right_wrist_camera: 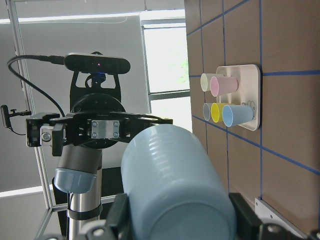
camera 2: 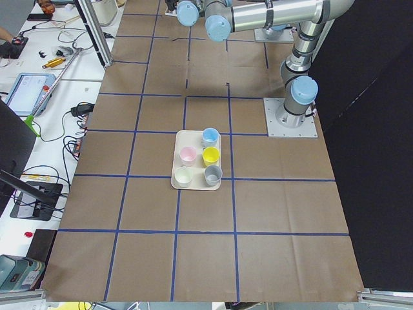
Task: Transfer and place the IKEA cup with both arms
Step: 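Move the open left gripper onto the cup's rim beside the right gripper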
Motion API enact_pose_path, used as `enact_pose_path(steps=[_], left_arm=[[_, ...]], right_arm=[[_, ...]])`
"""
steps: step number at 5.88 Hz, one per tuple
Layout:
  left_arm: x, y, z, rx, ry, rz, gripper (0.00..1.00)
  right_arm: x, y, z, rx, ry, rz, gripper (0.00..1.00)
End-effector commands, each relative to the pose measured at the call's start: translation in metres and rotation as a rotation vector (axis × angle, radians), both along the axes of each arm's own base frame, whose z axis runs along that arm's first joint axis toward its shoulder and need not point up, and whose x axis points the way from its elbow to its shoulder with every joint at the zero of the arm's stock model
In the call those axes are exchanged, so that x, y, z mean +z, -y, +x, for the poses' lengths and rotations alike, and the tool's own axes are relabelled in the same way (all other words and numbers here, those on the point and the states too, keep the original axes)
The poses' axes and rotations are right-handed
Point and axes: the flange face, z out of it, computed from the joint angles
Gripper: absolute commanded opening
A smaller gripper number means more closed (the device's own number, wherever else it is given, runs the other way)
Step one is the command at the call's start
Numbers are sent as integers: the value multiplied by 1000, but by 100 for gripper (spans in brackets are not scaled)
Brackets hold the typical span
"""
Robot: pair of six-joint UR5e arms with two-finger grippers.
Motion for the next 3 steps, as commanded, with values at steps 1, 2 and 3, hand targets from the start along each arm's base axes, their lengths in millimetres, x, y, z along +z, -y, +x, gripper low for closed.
enact_pose_path(steps=[1, 2, 3], left_arm=[[-2, -1, -12, -22, -3, -9, 86], [-2, -3, -16, -32, -3, -20, 74], [-2, -4, -20, -37, -4, -8, 40]], right_arm=[[1, 0, 0, 0, 0, 0, 18], [1, 0, 0, 0, 0, 0, 18], [1, 0, 0, 0, 0, 0, 18]])
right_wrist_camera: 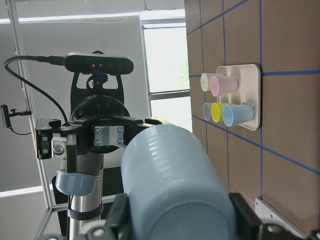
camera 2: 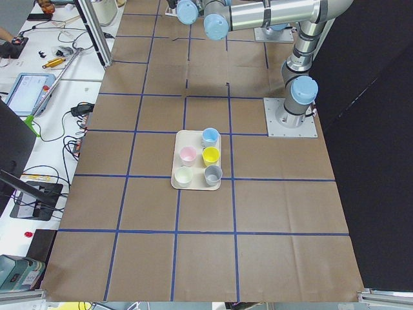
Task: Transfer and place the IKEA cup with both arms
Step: 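Move the open left gripper onto the cup's rim beside the right gripper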
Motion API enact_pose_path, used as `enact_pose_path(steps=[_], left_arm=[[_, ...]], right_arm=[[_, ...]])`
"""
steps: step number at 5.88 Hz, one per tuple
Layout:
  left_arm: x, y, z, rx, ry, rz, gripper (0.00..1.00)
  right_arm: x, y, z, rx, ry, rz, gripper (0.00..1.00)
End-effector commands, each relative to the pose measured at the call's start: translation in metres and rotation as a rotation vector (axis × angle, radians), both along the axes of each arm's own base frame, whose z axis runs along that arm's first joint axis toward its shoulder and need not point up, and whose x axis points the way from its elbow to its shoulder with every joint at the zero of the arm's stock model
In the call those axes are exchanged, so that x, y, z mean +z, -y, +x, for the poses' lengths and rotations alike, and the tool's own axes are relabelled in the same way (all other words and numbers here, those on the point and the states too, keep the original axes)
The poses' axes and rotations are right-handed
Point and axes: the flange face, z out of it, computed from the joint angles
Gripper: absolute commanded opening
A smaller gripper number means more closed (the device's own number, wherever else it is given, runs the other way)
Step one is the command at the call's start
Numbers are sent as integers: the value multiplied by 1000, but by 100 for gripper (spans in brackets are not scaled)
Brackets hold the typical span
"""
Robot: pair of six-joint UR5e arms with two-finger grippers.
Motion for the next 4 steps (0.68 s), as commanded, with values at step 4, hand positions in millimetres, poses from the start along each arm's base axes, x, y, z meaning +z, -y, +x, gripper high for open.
enact_pose_path(steps=[4], left_arm=[[5, -3, -3, -6, 7, -8, 0]], right_arm=[[1, 0, 0, -3, 0, 7, 20]])
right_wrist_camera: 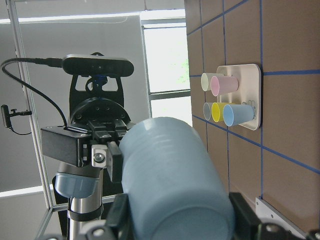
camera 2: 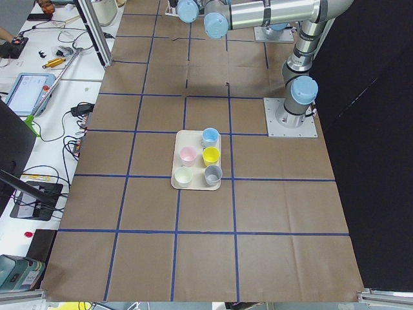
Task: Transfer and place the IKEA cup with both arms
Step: 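Close the left gripper on the cup while the right gripper opens and withdraws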
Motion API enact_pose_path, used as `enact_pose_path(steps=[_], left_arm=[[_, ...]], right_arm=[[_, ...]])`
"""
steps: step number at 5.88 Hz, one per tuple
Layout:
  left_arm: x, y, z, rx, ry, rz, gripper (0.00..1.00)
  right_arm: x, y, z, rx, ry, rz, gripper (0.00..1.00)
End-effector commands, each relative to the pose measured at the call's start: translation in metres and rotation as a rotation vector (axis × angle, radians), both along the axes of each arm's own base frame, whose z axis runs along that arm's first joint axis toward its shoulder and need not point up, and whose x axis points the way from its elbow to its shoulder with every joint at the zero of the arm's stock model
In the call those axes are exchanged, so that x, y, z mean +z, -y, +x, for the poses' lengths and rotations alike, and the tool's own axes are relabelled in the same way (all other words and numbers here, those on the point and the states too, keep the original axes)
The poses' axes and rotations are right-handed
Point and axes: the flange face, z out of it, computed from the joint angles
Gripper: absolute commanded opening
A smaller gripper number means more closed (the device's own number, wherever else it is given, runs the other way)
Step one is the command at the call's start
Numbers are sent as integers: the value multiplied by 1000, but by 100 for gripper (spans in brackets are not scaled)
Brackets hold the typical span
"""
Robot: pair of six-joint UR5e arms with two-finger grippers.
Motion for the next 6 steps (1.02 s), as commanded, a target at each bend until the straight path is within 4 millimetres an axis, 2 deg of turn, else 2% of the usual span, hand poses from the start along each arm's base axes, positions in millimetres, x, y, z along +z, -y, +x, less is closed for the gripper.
enact_pose_path(steps=[1, 3, 4, 5, 6], left_arm=[[3, 0, 1, 3, 0, -4, 1], [8, 2, 3, 6, 10, -4, 2], [10, -1, 6, -10, 74, -14, 2], [-7, -2, 24, -46, 265, -10, 3], [-24, -5, 55, -87, 511, 2, 3]], right_arm=[[4, 0, 1, -7, -1, 16, 98], [8, 3, -4, -33, -10, 91, 100], [5, 8, -18, -54, -16, 73, 100], [0, 17, -54, -118, -21, 69, 100], [-9, 18, -76, -135, -41, 86, 100]])
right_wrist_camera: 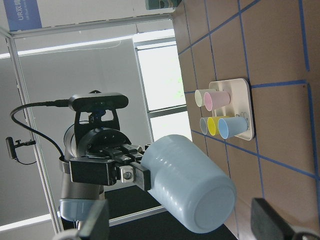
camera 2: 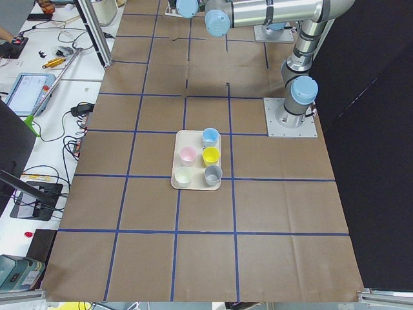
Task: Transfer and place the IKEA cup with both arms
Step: 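Carry the cup with the left gripper toward the white tray while the right arm retracts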
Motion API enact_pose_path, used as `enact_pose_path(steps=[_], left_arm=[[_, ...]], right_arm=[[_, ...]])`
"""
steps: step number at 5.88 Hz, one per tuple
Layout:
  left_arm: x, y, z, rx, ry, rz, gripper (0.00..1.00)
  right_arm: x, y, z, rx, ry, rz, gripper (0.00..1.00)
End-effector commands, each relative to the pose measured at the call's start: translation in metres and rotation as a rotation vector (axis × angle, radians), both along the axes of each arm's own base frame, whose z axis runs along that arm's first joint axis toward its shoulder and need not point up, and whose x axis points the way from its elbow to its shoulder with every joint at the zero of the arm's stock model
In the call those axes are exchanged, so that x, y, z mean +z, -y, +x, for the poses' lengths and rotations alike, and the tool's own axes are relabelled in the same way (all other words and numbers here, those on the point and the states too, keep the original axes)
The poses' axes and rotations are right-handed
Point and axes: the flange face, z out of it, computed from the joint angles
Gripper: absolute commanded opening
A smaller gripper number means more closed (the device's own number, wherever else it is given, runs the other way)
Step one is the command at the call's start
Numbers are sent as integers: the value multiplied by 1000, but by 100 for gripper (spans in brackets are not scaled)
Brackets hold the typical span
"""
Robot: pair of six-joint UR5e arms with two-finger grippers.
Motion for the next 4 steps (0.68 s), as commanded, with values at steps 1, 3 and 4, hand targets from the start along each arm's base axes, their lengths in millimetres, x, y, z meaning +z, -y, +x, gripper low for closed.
enact_pose_path(steps=[1, 3, 4], left_arm=[[-29, -7, 45, -98, 449, 18, 3], [-50, -1, 99, -182, 926, -3, 3], [-67, 14, 129, -195, 1106, -21, 4]], right_arm=[[-6, -2, -33, 47, -129, 1, 100], [6, 24, -26, -24, -637, 55, 100], [4, 16, 15, 45, -862, 26, 100]])
